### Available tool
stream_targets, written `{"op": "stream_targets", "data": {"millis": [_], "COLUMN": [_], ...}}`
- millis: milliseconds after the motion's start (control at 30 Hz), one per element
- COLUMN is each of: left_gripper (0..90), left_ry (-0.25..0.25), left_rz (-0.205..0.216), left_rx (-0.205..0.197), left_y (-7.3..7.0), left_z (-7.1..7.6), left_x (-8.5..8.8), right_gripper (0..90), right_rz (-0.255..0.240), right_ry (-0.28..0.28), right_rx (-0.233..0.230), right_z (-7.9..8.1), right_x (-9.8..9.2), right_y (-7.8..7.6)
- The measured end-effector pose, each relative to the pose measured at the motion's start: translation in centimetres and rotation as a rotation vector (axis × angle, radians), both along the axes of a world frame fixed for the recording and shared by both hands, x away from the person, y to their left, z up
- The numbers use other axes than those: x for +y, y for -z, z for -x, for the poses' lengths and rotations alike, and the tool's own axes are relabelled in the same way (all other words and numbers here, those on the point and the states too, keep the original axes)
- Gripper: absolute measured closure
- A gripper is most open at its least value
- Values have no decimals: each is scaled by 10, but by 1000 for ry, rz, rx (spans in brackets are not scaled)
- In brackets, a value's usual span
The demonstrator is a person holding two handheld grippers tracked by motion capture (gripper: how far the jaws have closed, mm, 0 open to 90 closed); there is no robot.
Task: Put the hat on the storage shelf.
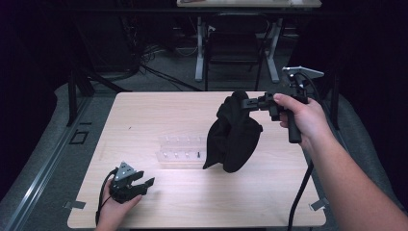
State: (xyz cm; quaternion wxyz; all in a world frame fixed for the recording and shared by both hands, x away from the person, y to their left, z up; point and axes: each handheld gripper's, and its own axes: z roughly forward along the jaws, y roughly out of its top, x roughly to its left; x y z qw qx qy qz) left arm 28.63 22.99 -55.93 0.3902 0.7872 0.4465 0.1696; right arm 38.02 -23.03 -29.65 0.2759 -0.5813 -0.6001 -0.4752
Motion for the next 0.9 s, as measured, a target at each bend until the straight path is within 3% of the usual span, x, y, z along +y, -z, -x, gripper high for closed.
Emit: {"op": "stream_targets", "data": {"millis": [433,900], "left_gripper": [461,461], "left_ry": [4,1], "left_rz": [0,2], "left_rx": [9,2], "left_y": [0,-1], "left_z": [0,-1], "left_x": [0,0], "right_gripper": [880,878], "right_rz": [-20,-8], "right_ry": [3,-9], "right_rx": [0,-2], "right_z": [-23,-49], "right_x": [16,32], "right_y": [11,19]}}
